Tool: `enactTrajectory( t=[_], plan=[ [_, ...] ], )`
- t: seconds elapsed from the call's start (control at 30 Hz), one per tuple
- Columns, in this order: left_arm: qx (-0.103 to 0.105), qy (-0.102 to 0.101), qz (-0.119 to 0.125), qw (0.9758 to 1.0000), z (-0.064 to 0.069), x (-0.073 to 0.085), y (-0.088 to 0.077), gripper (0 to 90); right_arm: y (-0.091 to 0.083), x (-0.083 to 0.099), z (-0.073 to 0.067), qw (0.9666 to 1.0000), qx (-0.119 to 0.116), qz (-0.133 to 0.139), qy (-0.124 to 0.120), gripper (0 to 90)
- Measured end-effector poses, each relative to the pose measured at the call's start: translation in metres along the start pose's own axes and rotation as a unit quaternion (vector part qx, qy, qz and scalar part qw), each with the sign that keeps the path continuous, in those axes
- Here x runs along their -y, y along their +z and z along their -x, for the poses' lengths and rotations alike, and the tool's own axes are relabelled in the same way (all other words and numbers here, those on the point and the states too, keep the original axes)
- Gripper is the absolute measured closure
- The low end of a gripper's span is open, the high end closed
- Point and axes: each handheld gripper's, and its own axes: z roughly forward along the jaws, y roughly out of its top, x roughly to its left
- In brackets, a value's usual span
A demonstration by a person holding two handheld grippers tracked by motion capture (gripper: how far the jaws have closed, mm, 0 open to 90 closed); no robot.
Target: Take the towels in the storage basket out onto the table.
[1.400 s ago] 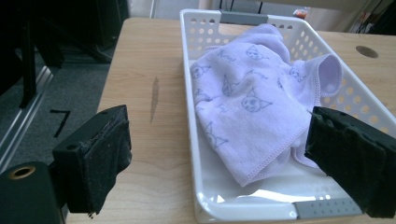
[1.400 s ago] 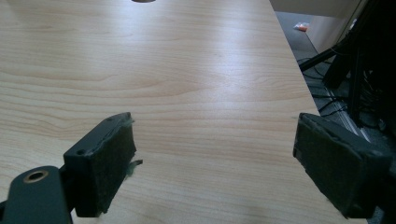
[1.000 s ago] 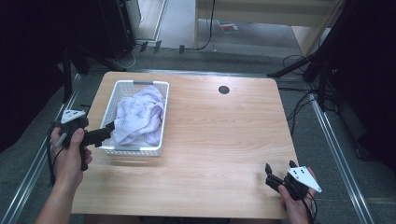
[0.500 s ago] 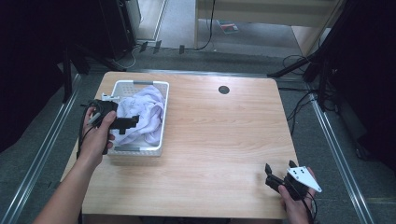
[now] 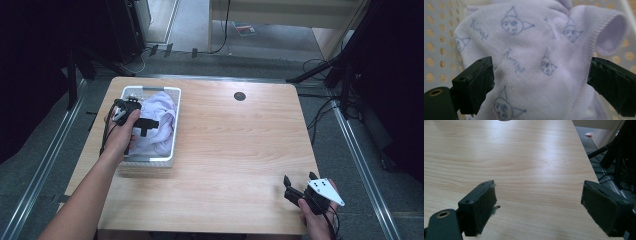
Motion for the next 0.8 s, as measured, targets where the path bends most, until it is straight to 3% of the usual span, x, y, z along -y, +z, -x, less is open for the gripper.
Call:
enactTrajectory(
  t=[0.17, 0.23, 0.43, 0.63, 0.8],
  plan=[
    [0.0, -0.009, -0.028, 0.9996, -0.002, -0.006, 0.013, 6.9, 0.0, 0.0, 0.0, 1.0, -0.001, 0.0, 0.0, 13.1],
    [0.007, -0.01, -0.043, 0.999, -0.003, -0.007, 0.019, 2.7, 0.0, 0.0, 0.0, 1.0, -0.002, 0.0, 0.0, 13.0],
    [-0.005, -0.013, -0.082, 0.9966, -0.003, -0.005, 0.036, 0.1, 0.0, 0.0, 0.0, 1.0, -0.003, 0.0, 0.0, 13.0],
    [-0.023, -0.012, -0.086, 0.9959, 0.001, -0.003, 0.044, 0.0, 0.0, 0.0, 0.0, 1.0, -0.003, 0.0, -0.001, 13.0],
    [-0.044, 0.011, -0.085, 0.9954, 0.008, 0.001, 0.049, 0.0, 0.0, 0.0, 0.0, 1.0, -0.003, 0.0, -0.002, 13.1]
  ],
)
